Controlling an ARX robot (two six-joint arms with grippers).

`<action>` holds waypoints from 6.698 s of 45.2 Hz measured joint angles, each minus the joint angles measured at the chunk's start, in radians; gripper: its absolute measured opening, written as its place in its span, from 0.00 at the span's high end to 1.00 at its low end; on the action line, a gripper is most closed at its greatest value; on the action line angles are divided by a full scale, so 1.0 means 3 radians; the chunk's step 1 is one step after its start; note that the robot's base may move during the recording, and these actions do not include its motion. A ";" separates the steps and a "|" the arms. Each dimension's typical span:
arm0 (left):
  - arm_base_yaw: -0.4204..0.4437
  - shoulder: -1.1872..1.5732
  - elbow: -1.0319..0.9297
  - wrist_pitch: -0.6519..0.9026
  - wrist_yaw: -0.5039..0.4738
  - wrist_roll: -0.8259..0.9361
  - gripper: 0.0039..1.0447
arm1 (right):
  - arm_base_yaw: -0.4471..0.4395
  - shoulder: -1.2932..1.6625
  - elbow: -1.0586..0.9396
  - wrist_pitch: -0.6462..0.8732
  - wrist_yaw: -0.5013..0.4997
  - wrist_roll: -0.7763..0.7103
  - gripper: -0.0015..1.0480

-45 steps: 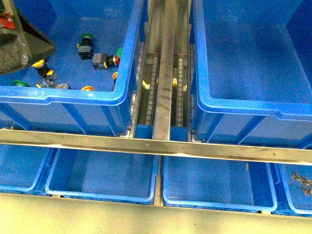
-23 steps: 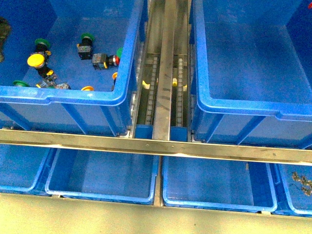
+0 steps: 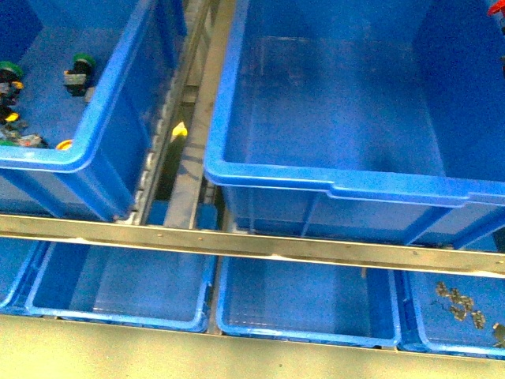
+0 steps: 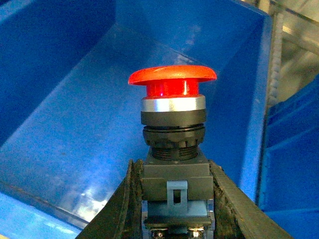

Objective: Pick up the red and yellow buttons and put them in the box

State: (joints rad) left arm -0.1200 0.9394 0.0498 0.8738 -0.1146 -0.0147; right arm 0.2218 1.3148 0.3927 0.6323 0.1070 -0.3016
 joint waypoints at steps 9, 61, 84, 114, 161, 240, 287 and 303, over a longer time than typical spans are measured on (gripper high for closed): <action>0.0140 -0.0445 -0.0075 -0.0347 0.0165 0.0009 0.98 | -0.0001 -0.0037 -0.0004 -0.0024 0.0008 0.0006 0.75; 0.0388 -0.2347 -0.0099 -0.2122 0.0383 0.0015 0.98 | 0.0022 -0.0267 -0.0207 0.0024 0.0067 0.0149 0.75; 0.0393 -0.3072 -0.0099 -0.2914 0.0381 0.0017 0.98 | 0.0067 -0.0290 -0.0261 -0.0006 0.0094 0.0149 0.75; 0.0393 -0.3082 -0.0099 -0.2914 0.0383 0.0015 0.27 | -0.0056 0.0474 0.0072 0.0262 -0.0132 0.0086 0.75; 0.0393 -0.3082 -0.0099 -0.2914 0.0383 0.0023 0.07 | -0.0320 0.3517 0.3296 -0.0917 0.0216 0.0028 0.75; 0.0393 -0.3082 -0.0099 -0.2914 0.0381 0.0023 0.07 | -0.0731 -0.1682 -0.1230 0.0459 -0.0355 0.1022 0.96; 0.0393 -0.3082 -0.0099 -0.2914 0.0383 0.0023 0.07 | -0.0734 -0.3730 -0.1239 -0.1450 -0.0355 0.1021 0.96; 0.0393 -0.3082 -0.0099 -0.2914 0.0381 0.0023 0.07 | -0.0735 -0.4360 -0.1237 -0.2102 -0.0356 0.1017 0.96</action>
State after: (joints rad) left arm -0.0021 0.0147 0.0200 -0.0006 -0.0002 -0.0078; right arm 0.0013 0.0067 0.0216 0.0017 0.0002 0.0036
